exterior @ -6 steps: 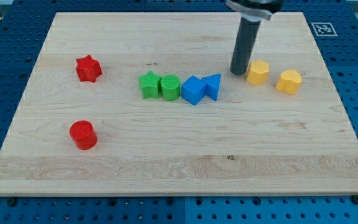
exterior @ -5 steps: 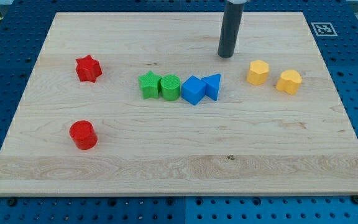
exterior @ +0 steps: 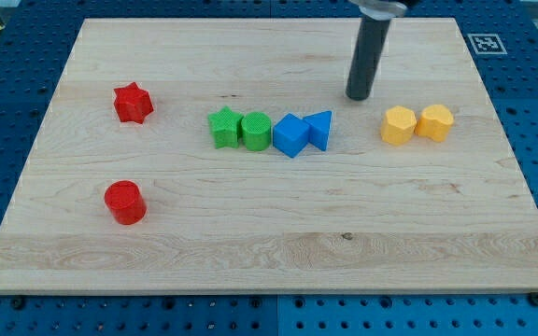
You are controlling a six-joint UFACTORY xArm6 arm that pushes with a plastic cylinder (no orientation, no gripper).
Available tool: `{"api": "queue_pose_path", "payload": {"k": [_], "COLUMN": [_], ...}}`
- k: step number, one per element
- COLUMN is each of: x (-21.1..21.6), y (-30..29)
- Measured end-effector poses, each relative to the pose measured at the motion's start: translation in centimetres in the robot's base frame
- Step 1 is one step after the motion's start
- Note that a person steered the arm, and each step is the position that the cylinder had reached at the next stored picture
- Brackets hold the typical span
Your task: Move the red star slightly left below to the green star
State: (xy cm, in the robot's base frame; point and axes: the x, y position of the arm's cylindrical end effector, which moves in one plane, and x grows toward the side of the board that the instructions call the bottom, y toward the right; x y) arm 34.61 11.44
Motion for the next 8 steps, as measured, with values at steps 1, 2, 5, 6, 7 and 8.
{"api": "queue_pose_path", "payload": {"k": [1, 2, 5, 6, 7, 8], "x": [-5.5, -9.0, -11.2, -10.8, -7.4, -1.4], "y": [5.6, 4.4, -25.4, -33.8, -34.9, -33.9]}}
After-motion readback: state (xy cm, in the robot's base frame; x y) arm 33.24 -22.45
